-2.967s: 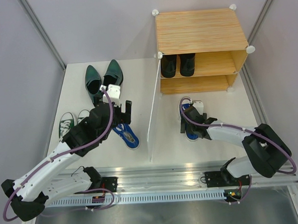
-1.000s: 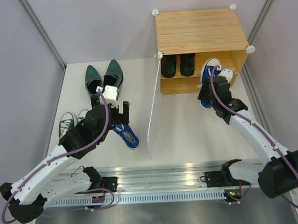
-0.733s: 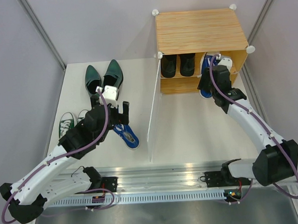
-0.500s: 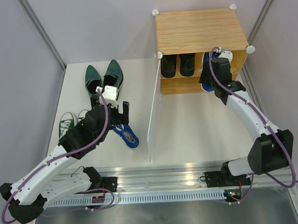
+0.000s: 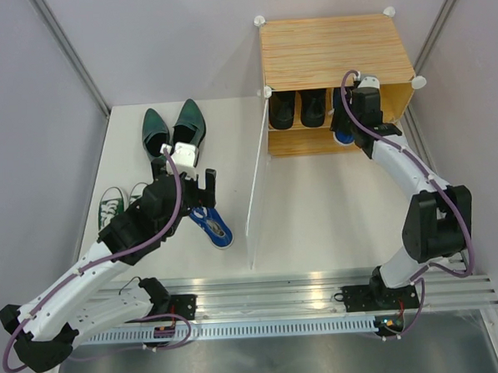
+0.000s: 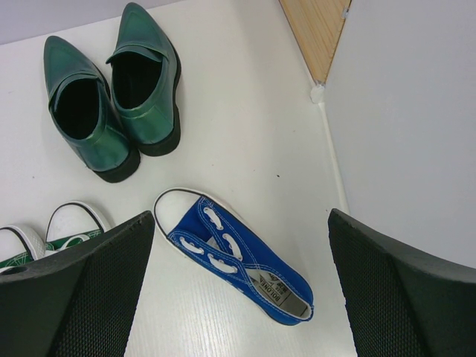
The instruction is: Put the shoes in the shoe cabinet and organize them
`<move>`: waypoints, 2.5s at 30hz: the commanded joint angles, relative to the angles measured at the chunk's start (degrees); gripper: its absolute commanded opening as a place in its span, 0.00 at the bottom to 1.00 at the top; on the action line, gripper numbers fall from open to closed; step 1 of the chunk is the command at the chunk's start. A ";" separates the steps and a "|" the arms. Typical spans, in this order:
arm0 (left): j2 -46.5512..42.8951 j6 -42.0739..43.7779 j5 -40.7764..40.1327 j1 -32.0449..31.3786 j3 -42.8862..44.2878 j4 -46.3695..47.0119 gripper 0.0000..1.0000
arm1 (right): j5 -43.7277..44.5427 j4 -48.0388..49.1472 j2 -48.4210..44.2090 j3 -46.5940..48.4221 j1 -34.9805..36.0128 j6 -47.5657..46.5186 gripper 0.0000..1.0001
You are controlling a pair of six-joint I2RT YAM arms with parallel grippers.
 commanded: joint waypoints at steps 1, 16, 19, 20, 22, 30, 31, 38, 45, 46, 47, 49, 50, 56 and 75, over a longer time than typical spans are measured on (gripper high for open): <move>-0.06 1.15 -0.87 0.30 -0.12 2.20 1.00 | -0.48 8.16 0.91 5.60 -0.87 -1.39 0.07; 0.56 1.67 0.01 0.39 -0.21 2.20 1.00 | -1.27 8.25 6.53 9.74 -1.57 -1.83 0.40; 0.64 1.67 0.27 0.30 -0.21 2.29 1.00 | -0.57 8.07 6.62 9.74 -1.66 -1.74 0.63; 0.64 1.76 0.45 0.30 -0.21 2.20 1.00 | -0.48 8.07 6.54 9.65 -1.66 -1.65 0.69; 0.64 1.76 0.63 0.30 -0.21 2.20 1.00 | 0.04 7.99 6.36 9.65 -1.66 -1.65 0.73; 0.38 2.03 0.80 0.39 -0.21 2.20 1.00 | 0.22 7.55 5.92 9.65 -1.66 -1.30 0.87; 0.38 2.03 0.80 0.30 -0.21 2.20 1.00 | 0.13 7.37 5.83 9.48 -1.66 -1.39 0.87; 0.38 2.03 1.15 0.30 -0.21 2.20 1.00 | -1.18 6.85 2.33 7.89 -1.66 -0.42 0.87; 0.20 1.94 1.51 0.30 -0.21 2.20 1.00 | -3.29 5.88 -2.42 4.29 -1.66 0.19 0.87; 0.20 1.94 1.51 0.39 -0.21 2.20 1.00 | -3.55 5.88 -2.78 3.42 -1.66 0.46 0.87; 0.20 1.94 1.51 0.30 -0.21 2.20 1.00 | -3.82 5.79 -3.56 3.06 -1.66 0.55 0.87; 0.20 1.94 1.51 0.39 -0.21 2.29 1.00 | -4.35 5.79 -4.19 2.10 -1.58 0.63 0.86; 0.20 1.94 1.51 0.39 -0.21 2.29 1.00 | -4.44 5.79 -4.88 1.74 -1.66 0.81 0.86; 0.29 1.94 1.33 0.30 -0.30 2.20 1.00 | -4.88 5.61 -7.96 -1.33 -1.66 0.81 0.86; 1.08 1.94 1.60 0.30 -0.30 2.20 1.00 | -6.90 6.23 -13.86 -13.12 -1.66 4.59 0.29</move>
